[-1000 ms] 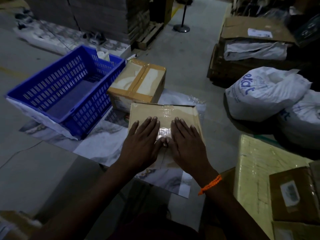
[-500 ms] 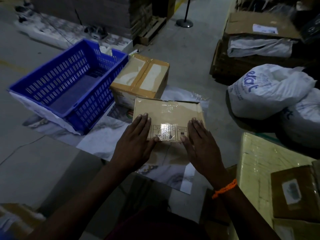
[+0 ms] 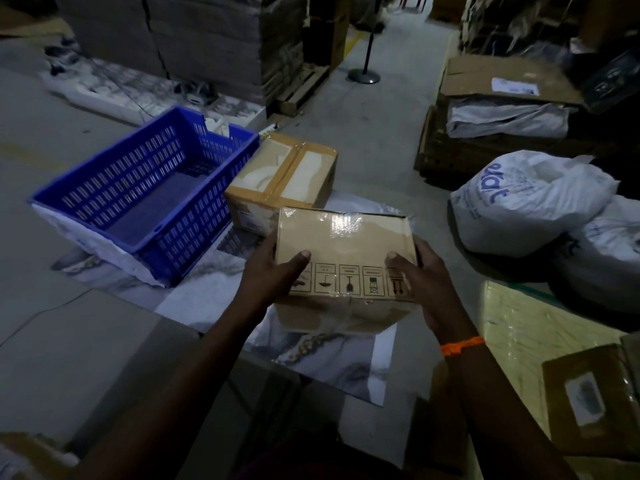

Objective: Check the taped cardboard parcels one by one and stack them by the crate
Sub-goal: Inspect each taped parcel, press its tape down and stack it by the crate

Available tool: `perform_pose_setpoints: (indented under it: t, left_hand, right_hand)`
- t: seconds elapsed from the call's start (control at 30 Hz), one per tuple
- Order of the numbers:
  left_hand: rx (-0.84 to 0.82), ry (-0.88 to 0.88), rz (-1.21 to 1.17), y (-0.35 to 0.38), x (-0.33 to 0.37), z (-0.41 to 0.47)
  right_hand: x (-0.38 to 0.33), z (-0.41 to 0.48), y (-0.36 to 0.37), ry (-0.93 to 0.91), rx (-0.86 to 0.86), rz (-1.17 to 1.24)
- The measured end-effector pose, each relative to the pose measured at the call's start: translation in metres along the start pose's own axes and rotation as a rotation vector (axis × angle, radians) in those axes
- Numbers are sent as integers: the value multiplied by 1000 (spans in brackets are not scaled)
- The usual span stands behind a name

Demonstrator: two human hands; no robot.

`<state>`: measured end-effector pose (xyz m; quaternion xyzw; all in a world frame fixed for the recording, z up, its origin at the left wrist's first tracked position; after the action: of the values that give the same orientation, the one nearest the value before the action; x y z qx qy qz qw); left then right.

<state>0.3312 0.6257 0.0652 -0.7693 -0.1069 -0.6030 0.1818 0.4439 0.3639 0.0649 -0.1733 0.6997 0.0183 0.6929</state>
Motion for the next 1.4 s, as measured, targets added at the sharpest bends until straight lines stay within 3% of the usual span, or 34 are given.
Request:
perform_pose_setpoints:
  t: [0.13,0.3,0.53,0.77,0.9,1.07,1.2,1.4]
  left_hand:
    - [14,37,-42,-5,-13,-9]
    - [78,-115,-125,-1,-57,-35]
    - [153,-334,-77,-9,-111,-62]
    - [87,-378,4,4,-163,-113]
    - [85,-275,145,9,-154,-109]
    - [-28,204,820,52,-124,-35]
    - [-80,377,1104,95,-114,11]
    - [-49,412,1194,103,-126,18]
  right_hand:
    - [8,-17,-24,-60,148,92]
    - [44,-54,-37,39,319,157]
    - [107,-94,-13,205,201,92]
    - [140,-135,-10,283,178,-171]
    - [127,-132,-7,177,188,-452]
    - [95,-77,57,-252,-25,-819]
    - [108,-21,90,-213,-168,-957]
    - [121,-13,90,-290,-121,-1059]
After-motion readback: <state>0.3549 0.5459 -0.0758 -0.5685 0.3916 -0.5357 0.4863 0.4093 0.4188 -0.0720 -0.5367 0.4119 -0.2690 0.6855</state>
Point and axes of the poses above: each hand's wrist, its own z-axis towards the middle knuckle, its own y-axis out of the palm, x = y × z, the point moved 9 cm from there along z, towards the middle knuckle, and after that the axes turned 6 degrees about -y, right-handed, at the moved point
